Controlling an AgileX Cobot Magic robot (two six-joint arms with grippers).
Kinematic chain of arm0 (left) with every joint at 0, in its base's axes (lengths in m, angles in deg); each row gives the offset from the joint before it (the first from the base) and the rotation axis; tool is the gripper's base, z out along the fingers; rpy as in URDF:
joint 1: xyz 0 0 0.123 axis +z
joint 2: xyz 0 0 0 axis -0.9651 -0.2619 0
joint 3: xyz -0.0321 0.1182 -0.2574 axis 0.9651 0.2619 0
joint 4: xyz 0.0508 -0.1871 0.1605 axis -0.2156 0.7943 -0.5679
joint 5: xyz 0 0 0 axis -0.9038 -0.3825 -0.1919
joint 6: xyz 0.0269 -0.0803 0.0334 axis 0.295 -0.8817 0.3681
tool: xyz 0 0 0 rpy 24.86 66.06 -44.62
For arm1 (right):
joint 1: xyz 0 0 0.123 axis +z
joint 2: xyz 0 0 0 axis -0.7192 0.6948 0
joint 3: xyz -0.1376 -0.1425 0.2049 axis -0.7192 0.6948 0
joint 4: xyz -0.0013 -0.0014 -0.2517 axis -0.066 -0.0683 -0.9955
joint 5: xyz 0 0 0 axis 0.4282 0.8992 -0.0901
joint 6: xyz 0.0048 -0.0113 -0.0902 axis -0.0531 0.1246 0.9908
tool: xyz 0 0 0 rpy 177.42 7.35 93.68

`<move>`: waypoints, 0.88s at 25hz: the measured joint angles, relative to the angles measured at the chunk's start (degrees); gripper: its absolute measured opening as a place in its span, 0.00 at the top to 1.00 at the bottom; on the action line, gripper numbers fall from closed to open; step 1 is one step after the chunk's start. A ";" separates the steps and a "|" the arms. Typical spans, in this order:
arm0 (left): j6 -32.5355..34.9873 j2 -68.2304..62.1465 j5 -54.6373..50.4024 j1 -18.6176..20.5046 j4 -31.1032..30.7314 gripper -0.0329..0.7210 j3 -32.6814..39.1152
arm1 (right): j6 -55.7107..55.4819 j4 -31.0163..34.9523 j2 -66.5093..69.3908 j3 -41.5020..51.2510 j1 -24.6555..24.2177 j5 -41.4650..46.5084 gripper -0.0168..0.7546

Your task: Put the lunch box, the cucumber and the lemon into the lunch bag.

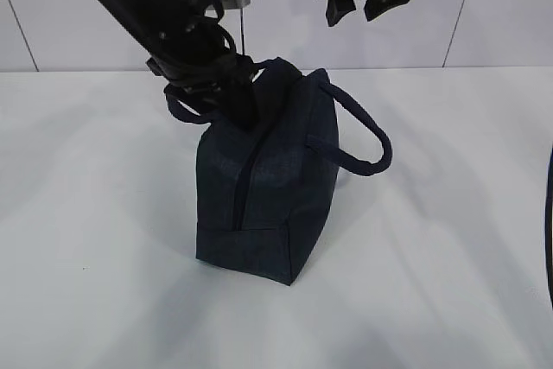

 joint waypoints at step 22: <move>-14.57 5.83 -8.52 0.00 -13.98 0.41 -8.35 | -0.46 1.01 -23.35 11.87 0.00 7.01 0.40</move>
